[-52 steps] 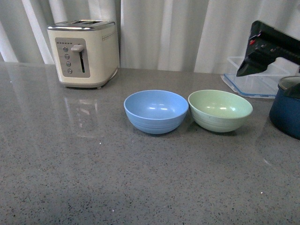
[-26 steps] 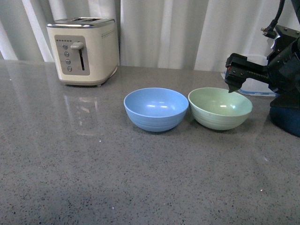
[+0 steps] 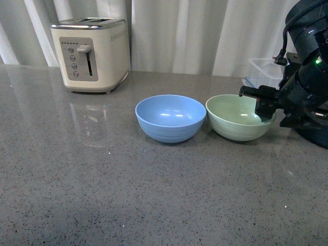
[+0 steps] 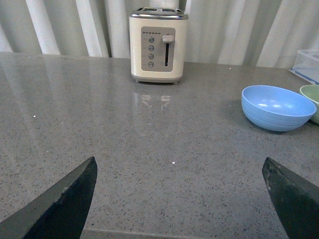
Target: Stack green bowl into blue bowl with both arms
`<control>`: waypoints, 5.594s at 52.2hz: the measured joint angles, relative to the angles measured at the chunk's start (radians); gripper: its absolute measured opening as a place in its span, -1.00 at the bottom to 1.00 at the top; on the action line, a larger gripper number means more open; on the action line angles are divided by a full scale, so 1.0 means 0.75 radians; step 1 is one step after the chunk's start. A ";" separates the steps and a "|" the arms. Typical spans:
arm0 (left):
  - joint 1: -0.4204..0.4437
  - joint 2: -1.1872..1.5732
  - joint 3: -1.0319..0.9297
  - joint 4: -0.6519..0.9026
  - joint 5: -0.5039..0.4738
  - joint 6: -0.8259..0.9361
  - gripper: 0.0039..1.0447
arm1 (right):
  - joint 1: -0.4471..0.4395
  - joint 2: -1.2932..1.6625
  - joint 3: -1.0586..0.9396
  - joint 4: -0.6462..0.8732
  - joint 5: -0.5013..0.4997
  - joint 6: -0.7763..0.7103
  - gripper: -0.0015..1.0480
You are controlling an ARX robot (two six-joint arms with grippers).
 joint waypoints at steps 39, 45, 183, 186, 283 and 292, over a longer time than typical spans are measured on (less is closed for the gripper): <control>0.001 0.000 0.000 0.000 0.000 0.000 0.88 | 0.071 -0.274 0.089 -0.011 -0.050 -0.019 -0.97; 0.001 0.000 0.000 0.000 0.000 0.000 0.88 | 0.188 -0.304 0.103 -0.003 -0.062 -0.035 -0.97; 0.001 0.000 0.000 0.000 0.000 0.000 0.88 | -0.186 -1.772 -1.804 1.171 -0.211 -0.533 -0.98; 0.001 0.000 0.000 0.000 0.000 0.000 0.88 | -0.186 -1.809 -1.815 1.145 -0.211 -0.533 -0.98; 0.001 0.000 0.000 0.000 0.000 0.000 0.88 | -0.186 -2.692 -1.891 0.353 -0.214 -0.533 0.85; 0.001 0.000 0.000 0.000 0.000 0.000 0.88 | -0.186 -2.692 -1.891 0.353 -0.214 -0.534 0.81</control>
